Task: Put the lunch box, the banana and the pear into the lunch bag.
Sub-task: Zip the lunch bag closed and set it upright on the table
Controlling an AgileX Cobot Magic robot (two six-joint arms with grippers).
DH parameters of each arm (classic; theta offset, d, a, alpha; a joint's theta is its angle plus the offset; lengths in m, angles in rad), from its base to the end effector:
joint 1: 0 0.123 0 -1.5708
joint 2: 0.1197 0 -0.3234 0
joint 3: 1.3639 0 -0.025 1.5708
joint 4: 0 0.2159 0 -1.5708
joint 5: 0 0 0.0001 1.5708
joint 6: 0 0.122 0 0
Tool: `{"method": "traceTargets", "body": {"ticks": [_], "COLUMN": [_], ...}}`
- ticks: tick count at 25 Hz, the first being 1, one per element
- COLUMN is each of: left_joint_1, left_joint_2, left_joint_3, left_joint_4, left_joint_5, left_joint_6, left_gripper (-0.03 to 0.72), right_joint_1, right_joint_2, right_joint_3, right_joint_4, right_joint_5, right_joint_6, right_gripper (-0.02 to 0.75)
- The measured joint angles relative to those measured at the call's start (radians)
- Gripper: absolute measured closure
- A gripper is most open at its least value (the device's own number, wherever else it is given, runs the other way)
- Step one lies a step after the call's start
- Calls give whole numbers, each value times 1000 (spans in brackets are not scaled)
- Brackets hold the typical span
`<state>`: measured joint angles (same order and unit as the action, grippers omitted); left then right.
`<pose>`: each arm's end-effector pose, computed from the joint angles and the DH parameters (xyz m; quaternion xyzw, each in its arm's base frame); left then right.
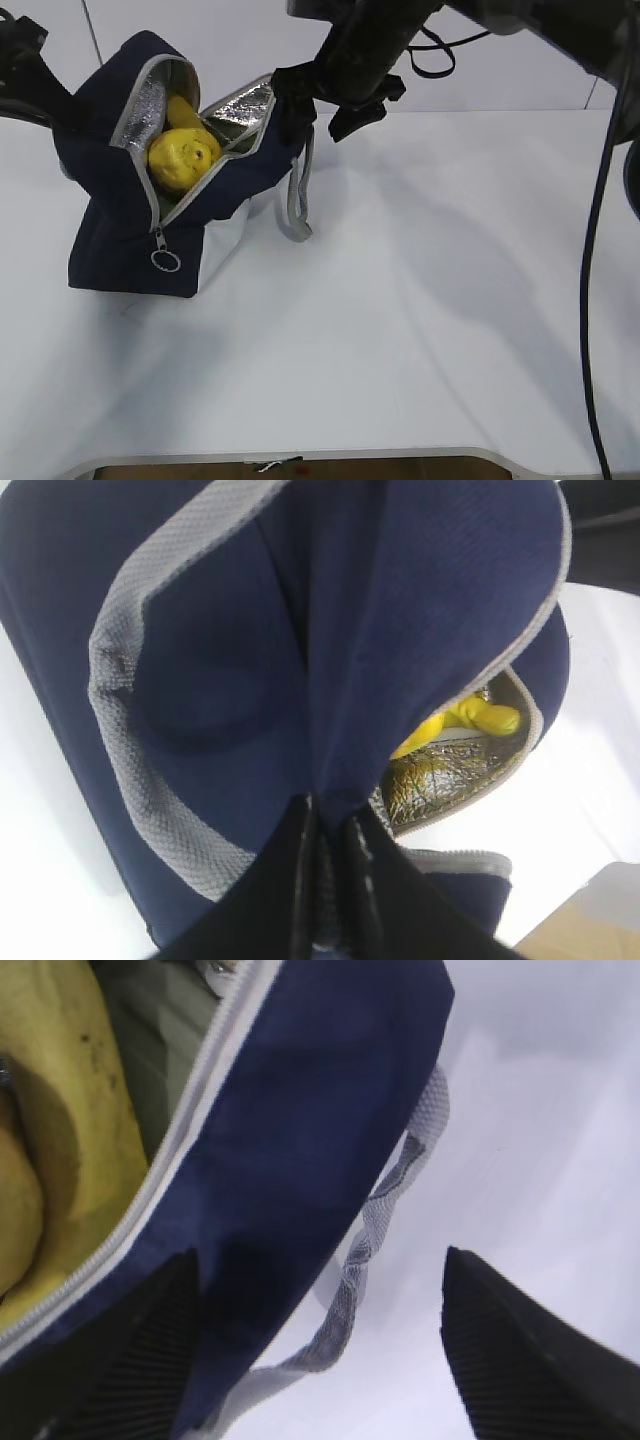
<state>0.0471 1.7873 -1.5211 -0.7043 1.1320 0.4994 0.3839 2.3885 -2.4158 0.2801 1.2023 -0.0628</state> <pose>0.3625 -0.0545 0.3224 0.1065 0.9305 -0.2836 0.2057 0.4781 0.2271 0.2602 -0.1957 0.9415 0.1745 0.2116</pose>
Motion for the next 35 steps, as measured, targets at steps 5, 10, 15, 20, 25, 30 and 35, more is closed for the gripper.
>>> {"method": "traceTargets", "body": {"ticks": [5, 10, 15, 20, 25, 30, 35], "left_joint_1": [0, 0, 0, 0, 0, 0, 0], "left_joint_2": [0, 0, 0, 0, 0, 0, 0], "left_joint_3": [0, 0, 0, 0, 0, 0, 0], "left_joint_4": [2, 2, 2, 2, 4, 6, -3], "left_joint_5": [0, 0, 0, 4, 7, 7, 20], "left_joint_6": [0, 0, 0, 0, 0, 0, 0], "left_gripper": [668, 668, 668, 668, 668, 668, 668], "right_joint_1": [0, 0, 0, 0, 0, 0, 0], "right_joint_2": [13, 13, 15, 36, 54, 57, 57], "right_joint_3": [4, 4, 4, 4, 4, 4, 4], "right_joint_4": [25, 38, 42, 75, 98, 109, 111], "right_joint_5": [-39, -47, -52, -53, -57, -51, -22], "right_joint_6": [2, 3, 3, 5, 5, -2, -57], "right_gripper": [142, 145, 209, 293, 372, 641, 717]}}
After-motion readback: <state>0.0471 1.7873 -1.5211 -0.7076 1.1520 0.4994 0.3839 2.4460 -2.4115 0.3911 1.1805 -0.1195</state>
